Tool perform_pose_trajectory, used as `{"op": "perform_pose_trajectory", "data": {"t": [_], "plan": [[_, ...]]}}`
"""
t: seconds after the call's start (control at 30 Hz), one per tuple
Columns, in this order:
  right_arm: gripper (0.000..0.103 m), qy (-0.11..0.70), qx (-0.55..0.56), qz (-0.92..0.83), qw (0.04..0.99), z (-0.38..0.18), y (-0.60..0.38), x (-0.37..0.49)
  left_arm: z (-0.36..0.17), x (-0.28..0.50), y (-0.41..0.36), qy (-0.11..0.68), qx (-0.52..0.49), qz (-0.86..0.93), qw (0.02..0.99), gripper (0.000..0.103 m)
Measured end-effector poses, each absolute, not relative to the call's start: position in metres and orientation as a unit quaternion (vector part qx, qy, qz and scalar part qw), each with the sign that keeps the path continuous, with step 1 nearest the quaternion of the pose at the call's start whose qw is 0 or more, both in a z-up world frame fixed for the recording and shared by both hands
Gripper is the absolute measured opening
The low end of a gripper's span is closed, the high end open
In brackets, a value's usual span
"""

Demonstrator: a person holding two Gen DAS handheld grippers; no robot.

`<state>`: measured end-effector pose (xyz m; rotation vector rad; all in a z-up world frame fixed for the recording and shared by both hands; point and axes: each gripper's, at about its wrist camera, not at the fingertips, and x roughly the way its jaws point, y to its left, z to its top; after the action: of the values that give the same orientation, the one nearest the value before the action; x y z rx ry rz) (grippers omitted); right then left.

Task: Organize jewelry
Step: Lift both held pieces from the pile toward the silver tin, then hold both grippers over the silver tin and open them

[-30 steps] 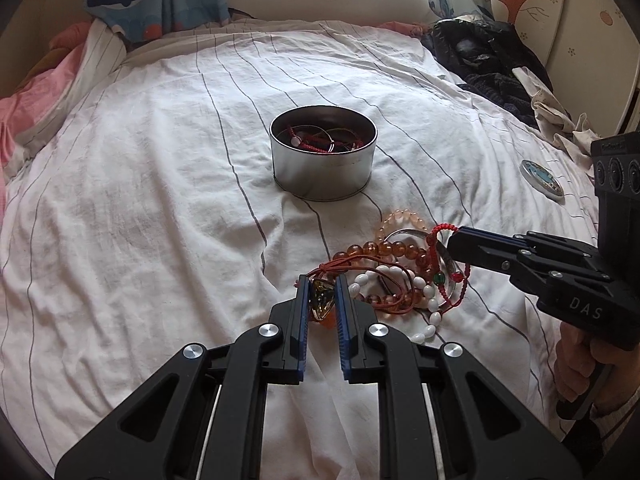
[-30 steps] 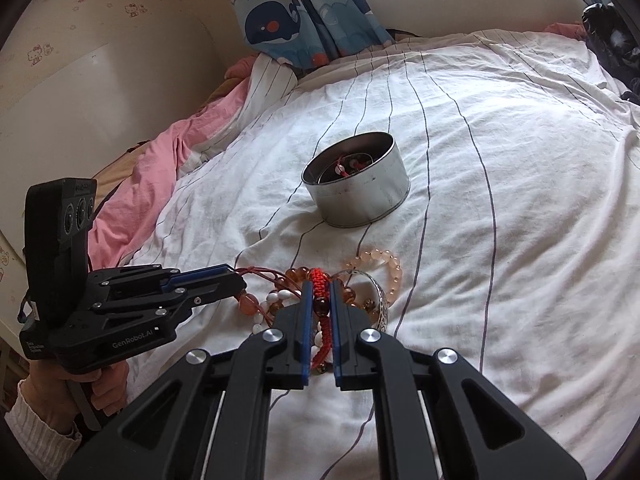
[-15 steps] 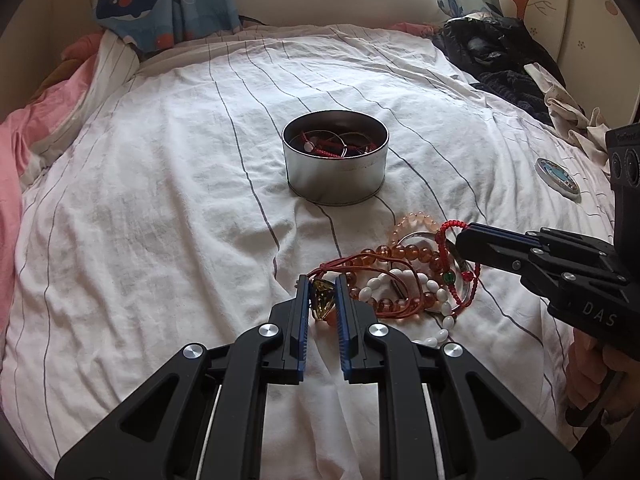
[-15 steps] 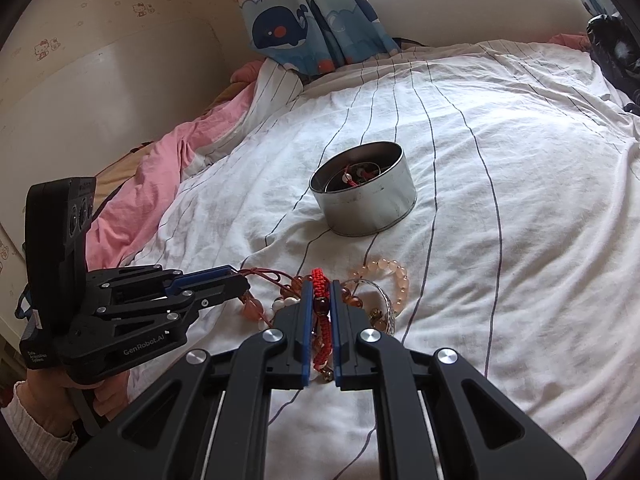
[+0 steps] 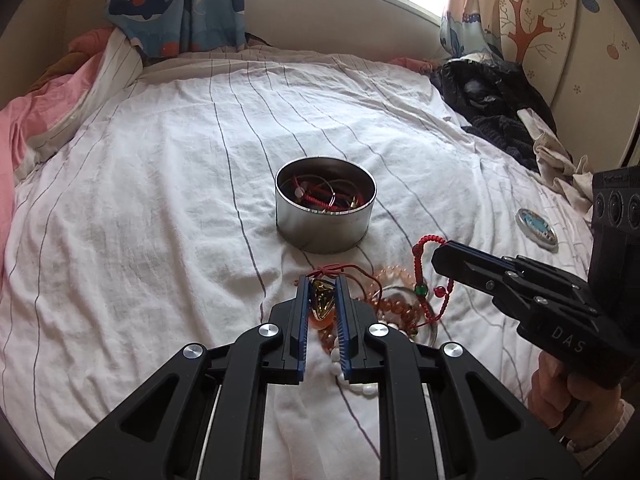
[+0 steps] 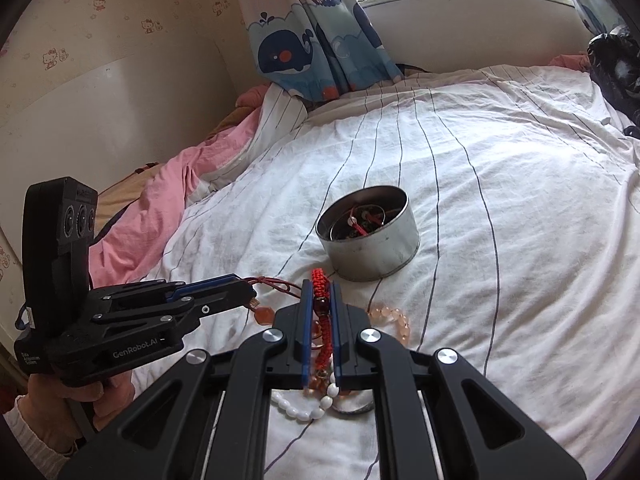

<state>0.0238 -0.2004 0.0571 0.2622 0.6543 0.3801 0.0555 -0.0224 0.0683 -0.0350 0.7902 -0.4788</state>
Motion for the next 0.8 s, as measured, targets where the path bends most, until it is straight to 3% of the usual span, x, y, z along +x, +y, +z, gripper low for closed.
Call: {"op": "perform_pose_trajectory", "data": {"t": [0.6,0.73,0.8], "plan": [[0.009,0.281,0.138,0.184,0.932,0.091,-0.213,0.084,0.12,0.102,-0.039,0.321,-0.118,-0.252,0.905,0.012],[0.009,0.277,0.129,0.183,0.934,0.092,-0.21,0.104,0.108,0.127,-0.045,0.327,-0.149,-0.256,0.897,0.012],[0.009,0.289,0.118,0.18,0.933,0.085,-0.206,0.118,0.087,0.148,-0.052,0.372,-0.141,-0.235,0.887,0.013]]}}
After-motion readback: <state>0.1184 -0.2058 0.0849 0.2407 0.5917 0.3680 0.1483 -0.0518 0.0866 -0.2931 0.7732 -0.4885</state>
